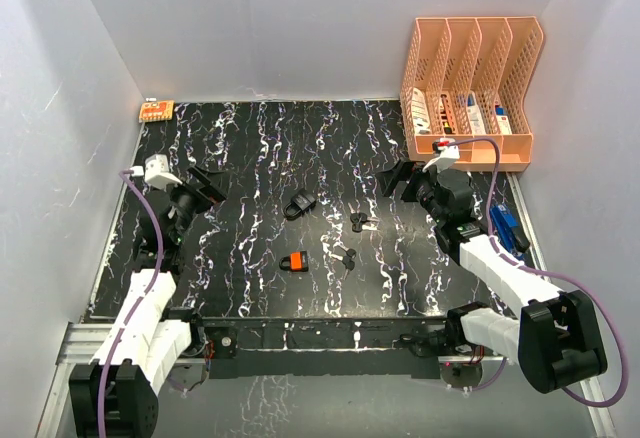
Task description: Unlock with the key
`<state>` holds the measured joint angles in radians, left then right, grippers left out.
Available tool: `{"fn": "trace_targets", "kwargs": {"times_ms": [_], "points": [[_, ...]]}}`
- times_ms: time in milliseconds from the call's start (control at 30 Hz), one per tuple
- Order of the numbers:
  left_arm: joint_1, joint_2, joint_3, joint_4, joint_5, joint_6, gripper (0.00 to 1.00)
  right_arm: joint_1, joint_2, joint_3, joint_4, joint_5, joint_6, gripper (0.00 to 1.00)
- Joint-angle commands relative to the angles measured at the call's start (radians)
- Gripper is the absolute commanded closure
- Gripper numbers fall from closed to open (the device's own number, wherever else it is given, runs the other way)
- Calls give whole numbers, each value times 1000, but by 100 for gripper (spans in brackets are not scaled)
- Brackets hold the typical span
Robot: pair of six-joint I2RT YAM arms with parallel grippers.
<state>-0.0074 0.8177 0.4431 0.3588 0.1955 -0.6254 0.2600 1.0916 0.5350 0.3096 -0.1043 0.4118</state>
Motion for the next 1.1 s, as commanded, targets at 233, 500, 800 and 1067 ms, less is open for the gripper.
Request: {"fn": "trace_targets", "kwargs": {"times_ms": [233,500,800,1067], "points": [[6,-31,-17,39,44,-9,2,4,-12,53,42,-2,7,2],[7,-37,-20,39,42,-8,2,4,-13,55,39,0,2,2],[7,-42,-19,30,37,-7,2,4,-14,59,35,-5,3,2],[7,-41,-20,30,35,-7,2,4,-15,58,33,-5,2,2]]}}
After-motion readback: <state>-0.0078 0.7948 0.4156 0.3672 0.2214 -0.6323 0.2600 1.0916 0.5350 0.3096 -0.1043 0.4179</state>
